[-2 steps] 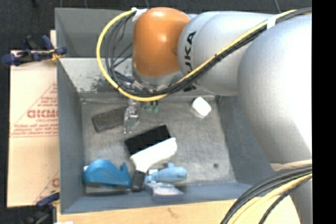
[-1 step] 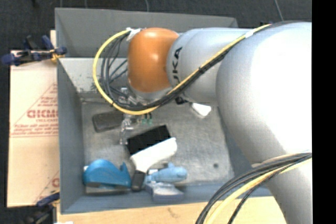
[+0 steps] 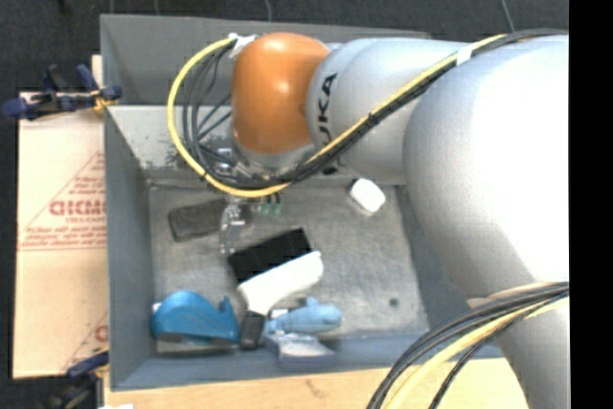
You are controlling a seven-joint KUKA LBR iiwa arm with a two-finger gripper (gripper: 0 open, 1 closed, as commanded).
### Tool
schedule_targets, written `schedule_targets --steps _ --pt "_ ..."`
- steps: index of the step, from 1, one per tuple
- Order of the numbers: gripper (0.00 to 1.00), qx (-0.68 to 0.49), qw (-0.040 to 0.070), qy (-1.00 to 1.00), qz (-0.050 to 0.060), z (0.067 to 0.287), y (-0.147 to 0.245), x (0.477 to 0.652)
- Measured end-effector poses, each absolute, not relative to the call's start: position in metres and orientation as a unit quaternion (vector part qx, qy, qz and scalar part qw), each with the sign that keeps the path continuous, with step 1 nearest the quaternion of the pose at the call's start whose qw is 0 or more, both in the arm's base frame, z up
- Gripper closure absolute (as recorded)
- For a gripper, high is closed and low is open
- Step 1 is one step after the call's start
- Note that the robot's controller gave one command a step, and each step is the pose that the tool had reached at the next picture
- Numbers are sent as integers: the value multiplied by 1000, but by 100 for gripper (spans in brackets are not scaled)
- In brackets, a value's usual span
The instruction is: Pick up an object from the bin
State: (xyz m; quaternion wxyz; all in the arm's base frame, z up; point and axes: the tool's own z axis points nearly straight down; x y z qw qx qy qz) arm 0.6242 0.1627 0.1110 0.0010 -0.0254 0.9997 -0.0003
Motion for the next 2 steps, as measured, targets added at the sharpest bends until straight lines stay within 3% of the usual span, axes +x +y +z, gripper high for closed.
schedule_targets --steps 1,2 --pt "0 -21 4 1000 1 82 148 622" --pt "100 -3 5 1000 3 76 145 634"
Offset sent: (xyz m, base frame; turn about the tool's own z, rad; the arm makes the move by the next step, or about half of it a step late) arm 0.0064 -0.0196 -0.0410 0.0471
